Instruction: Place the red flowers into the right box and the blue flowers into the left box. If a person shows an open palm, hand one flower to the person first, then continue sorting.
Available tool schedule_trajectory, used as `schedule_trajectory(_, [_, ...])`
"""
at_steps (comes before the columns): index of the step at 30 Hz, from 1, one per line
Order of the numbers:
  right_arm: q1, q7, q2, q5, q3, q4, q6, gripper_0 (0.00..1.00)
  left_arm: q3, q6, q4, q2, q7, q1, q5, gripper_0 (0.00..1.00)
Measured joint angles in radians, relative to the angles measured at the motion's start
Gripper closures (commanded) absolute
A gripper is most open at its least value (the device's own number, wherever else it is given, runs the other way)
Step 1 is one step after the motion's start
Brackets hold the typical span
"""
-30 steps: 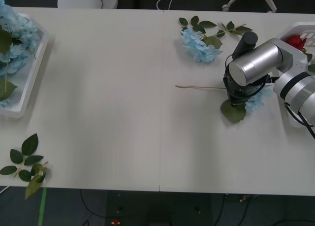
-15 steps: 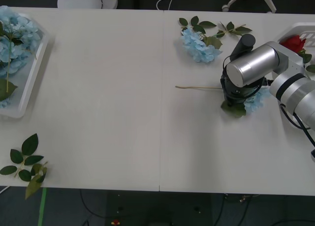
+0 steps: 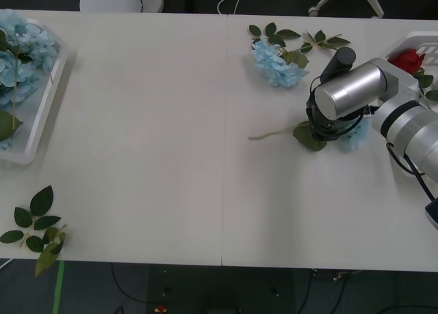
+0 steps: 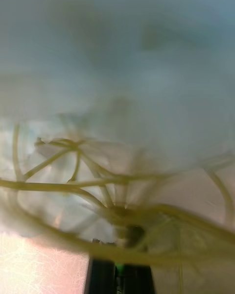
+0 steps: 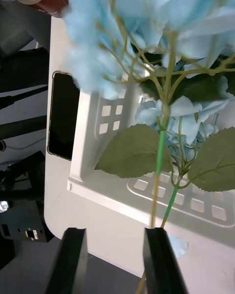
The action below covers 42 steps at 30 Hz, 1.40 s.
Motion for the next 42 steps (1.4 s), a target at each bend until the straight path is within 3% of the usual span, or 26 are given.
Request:
schedule_trajectory(5, [-0.011,0.063,0.000,-0.001,0.022,0.008,-0.004,1.00,0.000,-0.001,0.000,0.000,0.000,0.003,0.033,0.00])
schedule_trajectory(15, [-0.014,0.409,-0.025,-0.059,0.030,-0.021,0.012,1.00,0.037,0.023,-0.045,0.000,0.000,0.025,0.216,0.00])
schedule_trajectory(18, [-0.013,0.559,-0.074,-0.087,0.042,-0.115,0.105,1.00,0.099,0.014,-0.146,0.000,0.000,0.097,0.266,0.00])
schedule_trajectory(23, [-0.007,0.757,-0.237,-0.239,0.050,-0.368,0.254,1.00,0.221,-0.120,-0.403,0.000,0.000,0.316,0.318,0.00])
schedule_trajectory(28, [-0.007,0.897,-0.410,-0.364,0.052,-0.596,0.297,1.00,0.269,-0.205,-0.599,-0.012,0.000,0.487,0.332,0.00])
schedule_trajectory(31, [-0.007,0.912,-0.468,-0.388,0.046,-0.691,0.298,1.00,0.285,-0.222,-0.687,-0.054,0.000,0.536,0.334,0.00])
schedule_trajectory(35, [-0.007,1.118,-0.480,-0.417,-0.002,-0.769,0.298,1.00,0.294,-0.232,-0.788,-0.132,0.000,0.572,0.332,0.00])
schedule_trajectory(42, [-0.006,1.234,-0.480,-0.537,-0.134,-0.842,0.298,1.00,0.295,-0.232,-0.848,-0.185,0.000,0.603,0.322,0.00])
